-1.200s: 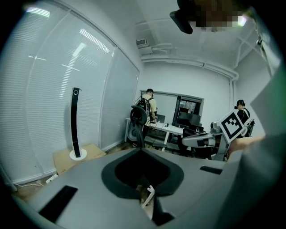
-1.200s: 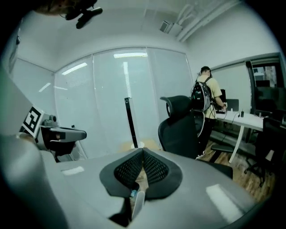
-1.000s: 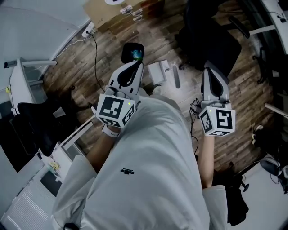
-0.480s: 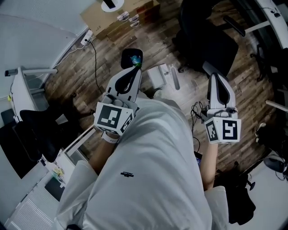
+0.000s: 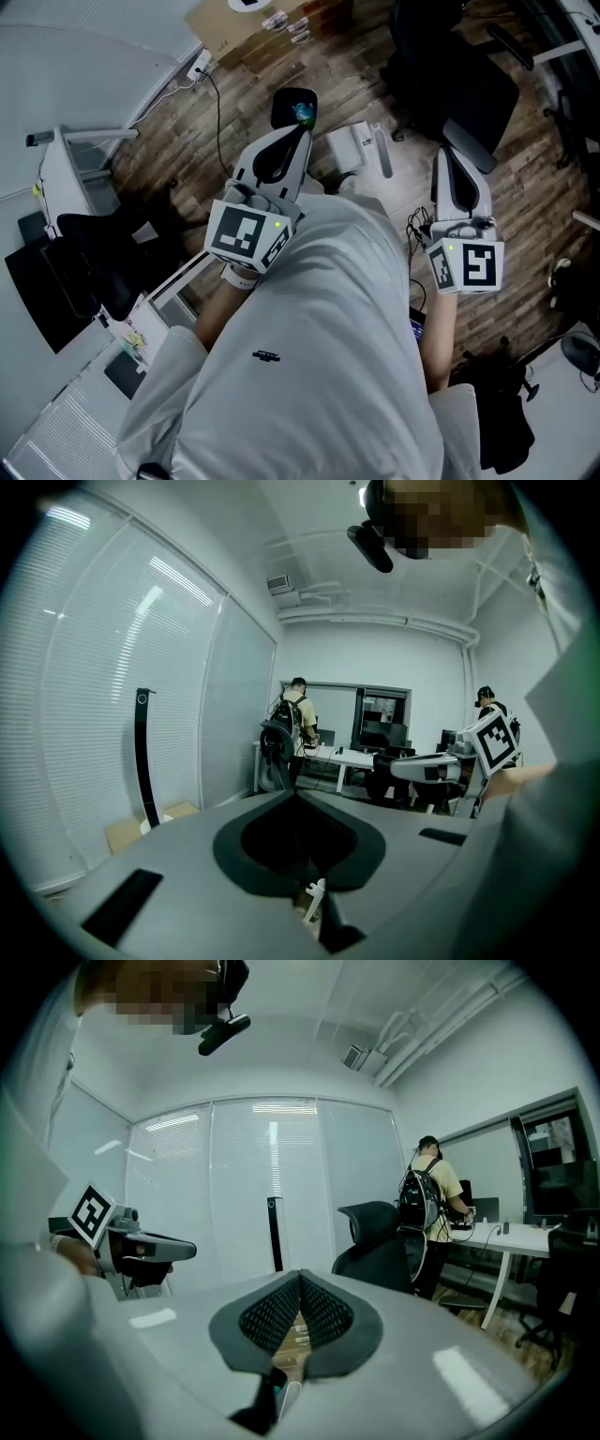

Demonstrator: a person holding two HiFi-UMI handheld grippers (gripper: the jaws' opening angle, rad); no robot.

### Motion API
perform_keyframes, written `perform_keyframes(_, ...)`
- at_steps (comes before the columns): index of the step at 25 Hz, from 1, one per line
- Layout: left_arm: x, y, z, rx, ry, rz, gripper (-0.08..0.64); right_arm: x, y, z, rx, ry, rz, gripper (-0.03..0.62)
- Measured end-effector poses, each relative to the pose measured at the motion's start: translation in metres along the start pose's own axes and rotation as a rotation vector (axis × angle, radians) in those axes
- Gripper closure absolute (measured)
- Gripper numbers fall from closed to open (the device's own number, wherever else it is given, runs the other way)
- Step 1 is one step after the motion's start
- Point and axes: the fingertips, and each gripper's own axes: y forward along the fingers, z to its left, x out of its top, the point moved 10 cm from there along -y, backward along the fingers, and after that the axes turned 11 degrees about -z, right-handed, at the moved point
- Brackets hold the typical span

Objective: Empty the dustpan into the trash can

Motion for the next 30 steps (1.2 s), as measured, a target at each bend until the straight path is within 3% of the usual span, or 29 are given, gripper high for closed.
perform_keyframes(5,-0.001,-0.004,0.001,-0.008,-0.004,0.019,0.554,-0.007,0.006,0.002,-0.004,0.045,-0.004,0.581)
perform_keyframes(30,-0.008,-0.008,0.002,0.025,-0.047,0.000,0.554,-0.012,0.014,0.013,0.031,0.022,0.038,0.581)
